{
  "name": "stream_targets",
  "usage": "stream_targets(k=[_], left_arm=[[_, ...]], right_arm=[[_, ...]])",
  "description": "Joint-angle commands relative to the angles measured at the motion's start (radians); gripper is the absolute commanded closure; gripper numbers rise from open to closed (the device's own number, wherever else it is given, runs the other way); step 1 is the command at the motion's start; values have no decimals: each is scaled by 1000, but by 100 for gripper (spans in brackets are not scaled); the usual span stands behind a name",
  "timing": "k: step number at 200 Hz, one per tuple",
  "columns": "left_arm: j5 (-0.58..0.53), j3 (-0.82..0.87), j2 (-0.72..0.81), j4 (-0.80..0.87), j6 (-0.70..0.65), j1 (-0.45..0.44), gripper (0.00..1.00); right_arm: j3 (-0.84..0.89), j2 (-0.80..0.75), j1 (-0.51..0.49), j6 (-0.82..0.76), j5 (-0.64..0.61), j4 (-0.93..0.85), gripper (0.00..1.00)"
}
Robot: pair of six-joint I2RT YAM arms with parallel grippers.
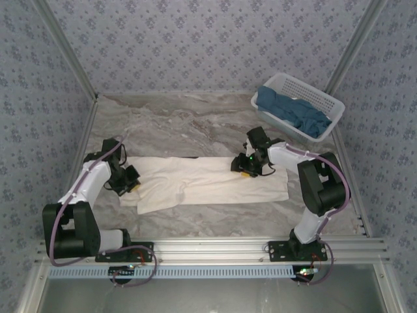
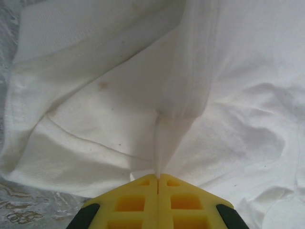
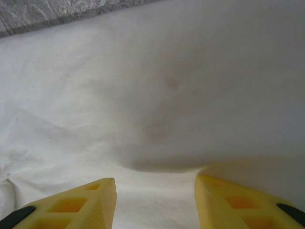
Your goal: Fold and stack the t-shirts
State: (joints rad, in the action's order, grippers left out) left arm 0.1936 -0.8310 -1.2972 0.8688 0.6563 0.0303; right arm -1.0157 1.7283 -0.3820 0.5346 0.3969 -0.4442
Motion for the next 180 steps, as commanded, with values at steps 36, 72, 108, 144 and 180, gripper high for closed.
stream_targets(k=[36, 72, 108, 144, 180], left_arm=[[-64, -194, -111, 87, 22, 0, 100], [-109, -330, -198, 178, 12, 0, 100], [-127, -450, -310, 252, -22, 0, 100], [-136, -546, -408, 287, -53, 0, 100], [-195, -613, -526, 284, -93, 0, 100]], right_arm=[[-47, 63, 13, 7, -55, -87, 52], [-73, 124, 13, -6, -127, -146, 55], [-104, 162, 8, -31, -183, -213, 56], [-106, 172, 2, -39, -206, -227, 56], [-87, 172, -2, -33, -210, -217, 56]])
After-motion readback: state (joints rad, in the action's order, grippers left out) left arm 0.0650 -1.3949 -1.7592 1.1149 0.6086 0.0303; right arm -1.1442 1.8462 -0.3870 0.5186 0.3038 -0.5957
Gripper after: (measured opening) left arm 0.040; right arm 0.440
